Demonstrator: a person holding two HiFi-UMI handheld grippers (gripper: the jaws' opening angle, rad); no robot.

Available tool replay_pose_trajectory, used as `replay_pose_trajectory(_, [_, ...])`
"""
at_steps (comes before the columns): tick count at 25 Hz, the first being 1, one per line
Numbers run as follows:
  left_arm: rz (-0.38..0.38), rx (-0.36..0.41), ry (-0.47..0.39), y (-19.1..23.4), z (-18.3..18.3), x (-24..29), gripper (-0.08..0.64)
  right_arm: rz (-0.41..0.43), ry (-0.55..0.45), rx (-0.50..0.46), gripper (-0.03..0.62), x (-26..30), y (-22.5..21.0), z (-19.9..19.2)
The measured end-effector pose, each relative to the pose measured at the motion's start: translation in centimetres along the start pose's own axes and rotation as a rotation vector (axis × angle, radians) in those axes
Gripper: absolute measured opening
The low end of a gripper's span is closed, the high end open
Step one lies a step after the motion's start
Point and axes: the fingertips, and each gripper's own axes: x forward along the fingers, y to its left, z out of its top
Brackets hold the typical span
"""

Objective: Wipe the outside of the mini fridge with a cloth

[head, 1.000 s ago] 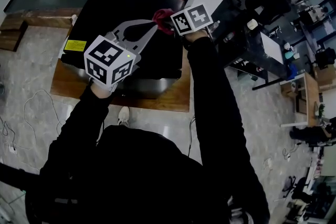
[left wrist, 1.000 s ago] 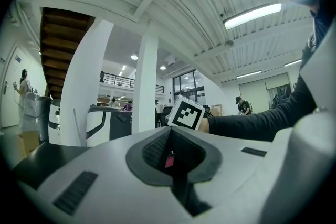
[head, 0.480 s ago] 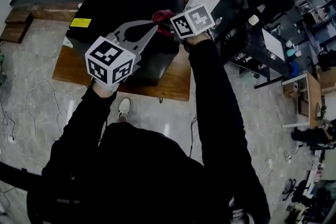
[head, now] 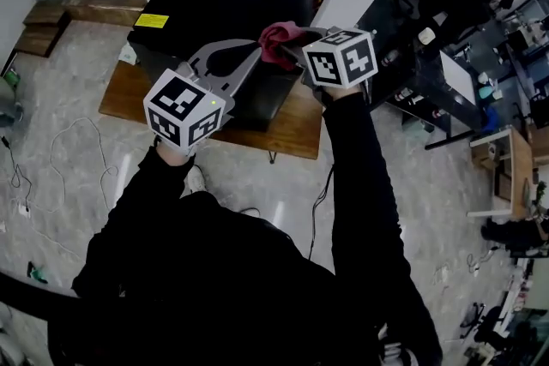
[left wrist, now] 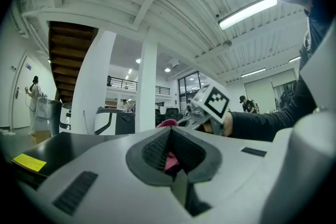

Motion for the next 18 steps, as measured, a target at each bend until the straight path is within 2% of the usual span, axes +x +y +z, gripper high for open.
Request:
replay_pose_trajectory(2, [0.005,0.010,-0.017,0.6,0.2,-0.9,0.003,-0.057,-0.137,-0.029,0.080,-1.1,1.9,1.1])
replay_pose_trajectory(4, [-0.003,0.014,-0.030,1.1,-0.2,-1.5,0.003,-0.128,-0.230,-0.067,0.081,-1.7,3.7,1.1])
replay_pose_trajectory(10, [-0.034,0.003,-0.051,2.9,-2.9,-2.1,0.003,-0.357,-0.384,-0.157,0.081,-0.5,6.4,-1.2])
replay_pose_trajectory(14, [-0.069,-0.034,-0.054,3.4,-5.7,-2.9,0.003,-0.500,-0.431,-0.166,0.081,1.0,6.1,-2.9])
replay_pose_trajectory(18, [-0.112,-0.056,-0.064,3.7,-8.3,-3.5,0.003,-0.626,-0.379,-0.271,0.080,3.2,6.8,-5.3])
